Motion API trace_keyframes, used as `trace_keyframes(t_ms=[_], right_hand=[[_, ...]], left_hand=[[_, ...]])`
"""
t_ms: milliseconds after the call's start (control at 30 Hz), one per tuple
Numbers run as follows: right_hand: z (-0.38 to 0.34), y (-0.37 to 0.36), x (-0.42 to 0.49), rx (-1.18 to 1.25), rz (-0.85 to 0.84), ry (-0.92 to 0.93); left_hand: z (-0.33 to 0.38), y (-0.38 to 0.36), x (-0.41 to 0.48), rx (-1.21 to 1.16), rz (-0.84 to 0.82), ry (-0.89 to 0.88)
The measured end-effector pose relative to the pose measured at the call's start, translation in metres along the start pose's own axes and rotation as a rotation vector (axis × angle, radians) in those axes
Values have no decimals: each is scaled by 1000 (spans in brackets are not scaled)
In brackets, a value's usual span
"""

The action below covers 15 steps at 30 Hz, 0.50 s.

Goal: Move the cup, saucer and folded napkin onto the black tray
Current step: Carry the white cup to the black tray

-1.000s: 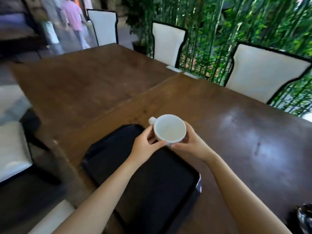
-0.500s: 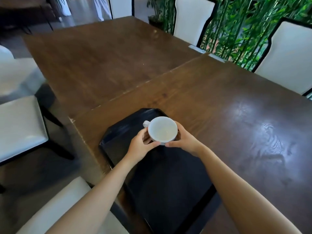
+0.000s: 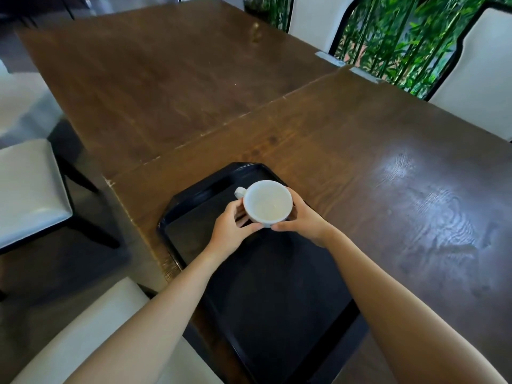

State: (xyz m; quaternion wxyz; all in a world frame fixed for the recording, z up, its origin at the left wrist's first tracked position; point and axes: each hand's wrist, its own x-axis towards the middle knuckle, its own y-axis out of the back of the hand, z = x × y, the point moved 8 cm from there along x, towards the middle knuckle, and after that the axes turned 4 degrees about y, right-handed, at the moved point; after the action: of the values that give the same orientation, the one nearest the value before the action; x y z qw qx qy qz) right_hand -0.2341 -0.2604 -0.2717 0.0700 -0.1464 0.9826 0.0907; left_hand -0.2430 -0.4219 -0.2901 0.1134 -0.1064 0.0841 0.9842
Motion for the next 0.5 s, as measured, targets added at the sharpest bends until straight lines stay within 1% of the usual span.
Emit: trace_keyframes(t_ms=[300,500], right_hand=[[7,1,1,22,-29,-63],[15,9,-3,-31,-9,-236]], left_hand=[[1,-2,1,24,15,3],[8,-2,0,108,-2,19]])
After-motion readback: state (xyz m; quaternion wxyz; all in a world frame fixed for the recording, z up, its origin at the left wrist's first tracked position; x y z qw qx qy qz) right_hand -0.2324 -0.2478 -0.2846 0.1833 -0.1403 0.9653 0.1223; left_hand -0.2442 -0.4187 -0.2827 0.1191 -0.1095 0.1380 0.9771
